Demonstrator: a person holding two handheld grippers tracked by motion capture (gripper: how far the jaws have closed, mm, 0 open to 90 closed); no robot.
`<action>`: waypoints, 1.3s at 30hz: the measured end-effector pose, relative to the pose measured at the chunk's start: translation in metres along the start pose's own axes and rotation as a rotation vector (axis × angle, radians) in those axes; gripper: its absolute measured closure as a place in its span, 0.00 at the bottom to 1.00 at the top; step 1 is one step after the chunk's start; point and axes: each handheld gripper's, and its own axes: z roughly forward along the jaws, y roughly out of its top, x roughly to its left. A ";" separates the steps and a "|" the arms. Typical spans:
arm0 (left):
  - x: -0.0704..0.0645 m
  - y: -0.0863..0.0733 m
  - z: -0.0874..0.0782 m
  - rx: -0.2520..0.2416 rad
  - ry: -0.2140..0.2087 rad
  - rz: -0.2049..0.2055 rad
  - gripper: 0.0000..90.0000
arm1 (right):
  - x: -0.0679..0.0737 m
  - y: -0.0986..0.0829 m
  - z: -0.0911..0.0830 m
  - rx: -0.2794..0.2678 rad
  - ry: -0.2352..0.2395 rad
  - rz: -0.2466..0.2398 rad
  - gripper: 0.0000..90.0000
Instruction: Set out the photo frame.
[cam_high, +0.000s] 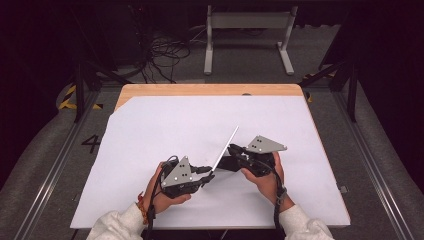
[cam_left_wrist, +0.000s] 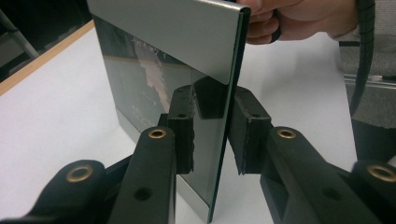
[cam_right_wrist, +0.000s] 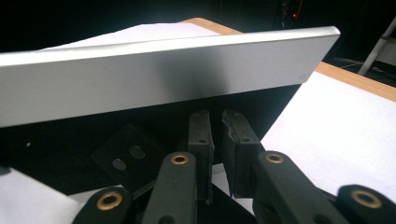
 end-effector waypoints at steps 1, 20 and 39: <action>0.000 0.000 0.001 -0.002 0.000 -0.003 0.80 | 0.000 0.000 0.001 0.001 -0.002 -0.002 0.92; 0.004 -0.007 -0.016 -0.004 0.008 0.015 0.73 | -0.002 -0.001 -0.017 -0.002 -0.014 0.010 0.82; 0.003 -0.008 0.004 0.034 -0.038 -0.007 0.94 | -0.007 0.001 0.015 0.032 0.022 0.038 0.98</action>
